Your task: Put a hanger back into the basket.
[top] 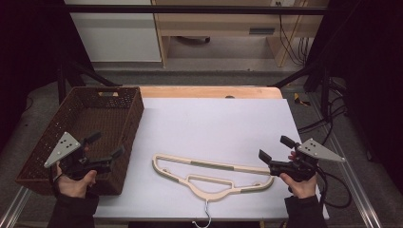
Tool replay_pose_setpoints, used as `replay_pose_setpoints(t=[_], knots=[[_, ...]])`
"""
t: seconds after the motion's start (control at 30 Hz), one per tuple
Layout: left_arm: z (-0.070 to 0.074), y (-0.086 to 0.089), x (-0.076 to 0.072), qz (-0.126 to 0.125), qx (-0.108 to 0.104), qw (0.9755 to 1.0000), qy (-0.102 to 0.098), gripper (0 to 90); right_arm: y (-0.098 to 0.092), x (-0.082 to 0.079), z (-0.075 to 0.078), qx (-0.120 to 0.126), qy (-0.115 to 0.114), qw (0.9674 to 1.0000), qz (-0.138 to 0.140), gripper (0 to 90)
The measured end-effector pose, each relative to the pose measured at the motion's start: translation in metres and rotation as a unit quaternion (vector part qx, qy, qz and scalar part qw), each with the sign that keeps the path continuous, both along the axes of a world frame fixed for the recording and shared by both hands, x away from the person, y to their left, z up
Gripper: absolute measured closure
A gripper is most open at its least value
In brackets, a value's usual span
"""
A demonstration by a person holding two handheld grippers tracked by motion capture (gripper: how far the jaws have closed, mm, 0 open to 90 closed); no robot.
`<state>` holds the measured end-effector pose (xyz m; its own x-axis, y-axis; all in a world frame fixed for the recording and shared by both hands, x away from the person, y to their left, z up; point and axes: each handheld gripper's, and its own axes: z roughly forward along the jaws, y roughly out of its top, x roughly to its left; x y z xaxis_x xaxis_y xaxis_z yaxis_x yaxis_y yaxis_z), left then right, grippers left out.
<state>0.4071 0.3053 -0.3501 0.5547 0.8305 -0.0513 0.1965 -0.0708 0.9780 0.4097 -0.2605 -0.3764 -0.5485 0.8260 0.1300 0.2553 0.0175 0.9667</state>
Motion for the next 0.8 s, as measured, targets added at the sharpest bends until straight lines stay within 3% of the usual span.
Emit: replay_pose_setpoints(t=[0.33,0.5,0.8], knots=[[0.000,0.000,-0.001,0.000,0.004,1.0000,-0.002,3.8,0.008,0.001,0.001,-0.011,0.012,0.9998,0.011,4.6],[0.001,-0.001,-0.002,-0.005,0.009,0.9999,-0.006,3.8,0.020,-0.001,0.004,-0.028,0.016,0.9993,0.016,5.7],[0.001,-0.004,-0.003,-0.010,0.012,0.9999,-0.006,3.8,0.060,-0.003,0.003,-0.042,0.038,0.9963,0.065,9.8]])
